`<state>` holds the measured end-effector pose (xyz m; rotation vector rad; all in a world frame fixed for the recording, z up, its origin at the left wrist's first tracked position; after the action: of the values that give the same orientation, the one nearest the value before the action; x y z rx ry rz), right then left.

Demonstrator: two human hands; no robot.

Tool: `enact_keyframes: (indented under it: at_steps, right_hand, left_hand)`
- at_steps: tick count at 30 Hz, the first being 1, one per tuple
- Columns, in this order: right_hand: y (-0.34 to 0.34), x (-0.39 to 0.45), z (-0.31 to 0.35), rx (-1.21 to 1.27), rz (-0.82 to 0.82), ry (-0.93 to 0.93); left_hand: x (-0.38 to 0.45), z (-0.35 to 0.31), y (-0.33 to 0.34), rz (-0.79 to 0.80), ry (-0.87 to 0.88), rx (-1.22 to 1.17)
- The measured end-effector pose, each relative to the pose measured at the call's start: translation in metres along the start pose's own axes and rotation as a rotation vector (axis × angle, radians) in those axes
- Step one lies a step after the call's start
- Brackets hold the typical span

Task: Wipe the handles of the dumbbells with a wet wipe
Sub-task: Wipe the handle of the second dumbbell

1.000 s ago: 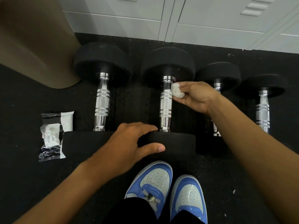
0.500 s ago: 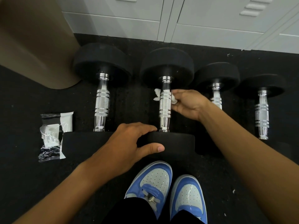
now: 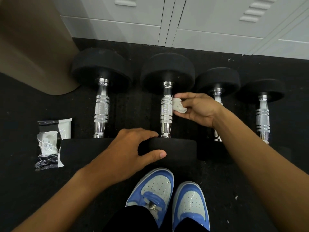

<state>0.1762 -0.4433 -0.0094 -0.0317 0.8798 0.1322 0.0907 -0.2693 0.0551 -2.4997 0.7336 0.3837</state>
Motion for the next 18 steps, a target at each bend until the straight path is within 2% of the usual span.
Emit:
enact_keyframes:
  at_steps: [12,18]
  right_hand:
    - [-0.013,-0.033,0.013,0.037,-0.012,-0.092]
    - [-0.059,-0.076,0.031,0.068,-0.134,-0.208]
  left_hand:
    - [0.013,-0.039,0.015,0.001,0.137,-0.002]
    - [0.024,-0.085,0.041,0.007,0.26,0.042]
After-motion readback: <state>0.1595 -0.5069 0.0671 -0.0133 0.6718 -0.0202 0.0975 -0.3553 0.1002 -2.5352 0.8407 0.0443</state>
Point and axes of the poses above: each hand's wrist, its own x-axis towards the middle knuckle, its own y-axis out of the palm, z = x × y, the point moved 9 cm from there along x, towards the middle knuckle, and after that the axes turned 12 degrees about -x, right-handed, at the moved point
